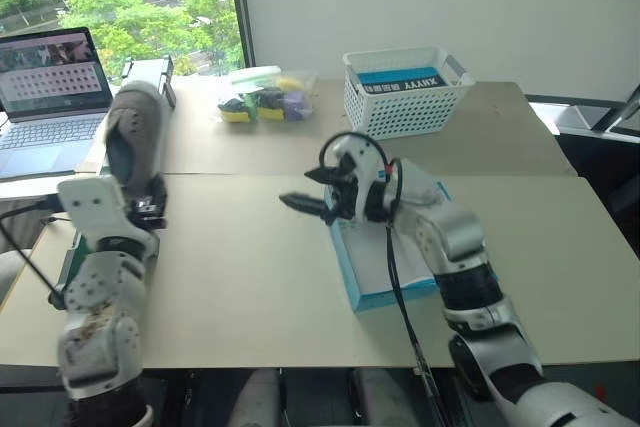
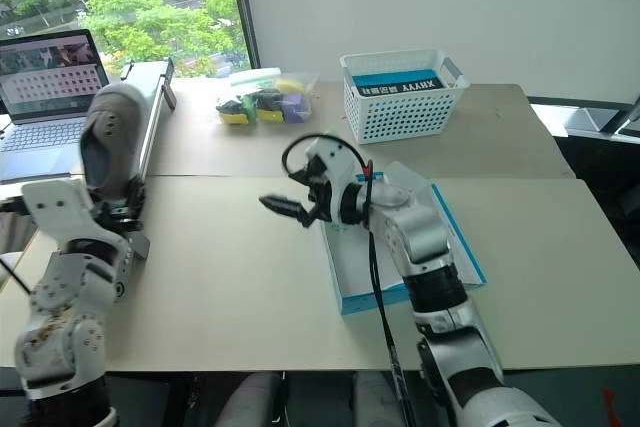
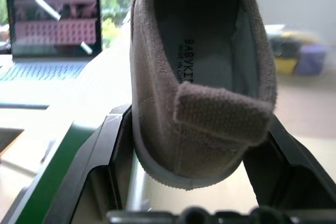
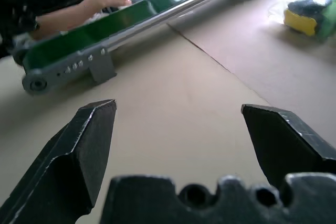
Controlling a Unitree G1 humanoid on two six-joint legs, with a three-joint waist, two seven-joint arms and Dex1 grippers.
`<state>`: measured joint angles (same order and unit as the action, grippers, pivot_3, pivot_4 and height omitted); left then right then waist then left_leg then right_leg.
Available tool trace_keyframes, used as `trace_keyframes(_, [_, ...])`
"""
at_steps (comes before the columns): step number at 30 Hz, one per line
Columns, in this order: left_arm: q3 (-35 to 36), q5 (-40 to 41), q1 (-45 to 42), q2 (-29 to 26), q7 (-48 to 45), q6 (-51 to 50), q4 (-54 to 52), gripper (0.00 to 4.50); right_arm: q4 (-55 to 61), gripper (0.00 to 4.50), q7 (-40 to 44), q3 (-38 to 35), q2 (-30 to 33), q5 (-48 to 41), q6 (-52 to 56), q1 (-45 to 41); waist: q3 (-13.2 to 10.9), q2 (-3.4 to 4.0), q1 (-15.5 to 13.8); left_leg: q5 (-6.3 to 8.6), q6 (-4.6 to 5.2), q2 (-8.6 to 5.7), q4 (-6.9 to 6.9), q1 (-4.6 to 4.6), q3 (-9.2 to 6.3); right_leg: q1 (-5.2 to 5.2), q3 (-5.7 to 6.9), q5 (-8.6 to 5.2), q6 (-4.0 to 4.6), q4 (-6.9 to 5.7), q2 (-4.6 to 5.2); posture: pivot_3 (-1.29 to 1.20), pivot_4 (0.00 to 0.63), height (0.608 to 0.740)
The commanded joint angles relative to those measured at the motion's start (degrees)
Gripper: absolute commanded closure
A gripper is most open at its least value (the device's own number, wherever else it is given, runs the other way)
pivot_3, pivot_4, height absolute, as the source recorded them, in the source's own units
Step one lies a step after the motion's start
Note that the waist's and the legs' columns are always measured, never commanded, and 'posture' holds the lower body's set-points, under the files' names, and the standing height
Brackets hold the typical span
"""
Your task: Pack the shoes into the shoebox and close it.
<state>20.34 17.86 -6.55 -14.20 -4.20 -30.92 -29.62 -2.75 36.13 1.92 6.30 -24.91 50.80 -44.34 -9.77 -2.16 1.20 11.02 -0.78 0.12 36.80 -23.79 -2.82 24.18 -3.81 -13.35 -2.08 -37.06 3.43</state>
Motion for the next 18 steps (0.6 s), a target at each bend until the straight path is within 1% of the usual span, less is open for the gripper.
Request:
trace_keyframes(1, [-8.0, 4.3, -0.3, 3.2, -2.7, -1.4, -5.5, 1.99, -4.1, 0.0, -6.5, -12.5, -4.7, -11.2, 13.4, -5.9, 0.0, 0.0, 0.0, 0.0, 0.0, 0.0, 0.0, -0.01, 0.0, -0.01, 0.01, 0.0, 0.0, 0.0, -0.01, 0.0, 0.15, 0.737])
trace_keyframes(4, [-12.6, 6.3, -0.2, 4.7, -3.5, -3.6, -8.0, 1.99, -6.8, 0.0, -9.4, -17.5, -6.4, -15.5, 18.3, -8.6, 0.0, 0.01, 0.1, 0.01, 0.02, -0.01, -0.01, -0.07, 0.01, 0.05, 0.03, -0.01, 0.0, 0.02, -0.03, 0.0, 0.15, 0.737])
trace_keyframes(7, [-14.6, 7.8, -0.8, 5.0, -4.0, -5.3, -9.2, 1.99, -8.7, 0.0, -12.2, -22.0, -7.7, -19.2, 20.9, -10.8, 0.0, 0.01, 0.4, 0.02, 0.04, -0.02, -0.01, -0.09, 0.03, 0.05, 0.03, -0.01, -0.01, 0.04, -0.03, 0.0, 0.15, 0.737])
trace_keyframes(11, [-15.9, 10.7, -2.3, 4.5, -5.3, -7.4, -9.5, 1.99, -9.1, 0.0, -14.9, -23.5, -8.7, -20.7, 21.1, -11.4, 0.0, 0.02, 1.2, 0.01, 0.05, -0.03, -0.01, -0.07, 0.03, 0.02, 0.03, -0.01, -0.01, 0.01, -0.08, 0.0, 0.15, 0.737])
trace_keyframes(18, [-16.9, 10.5, -2.2, 3.7, -5.1, -8.0, -9.1, 1.99, -7.9, 0.0, -18.4, -24.5, -9.9, -22.2, 19.9, -10.8, 0.0, 0.03, 1.6, 0.01, 0.05, -0.04, -0.01, -0.07, 0.04, 0.03, 0.02, -0.04, -0.04, 0.03, -0.11, 0.0, 0.15, 0.737])
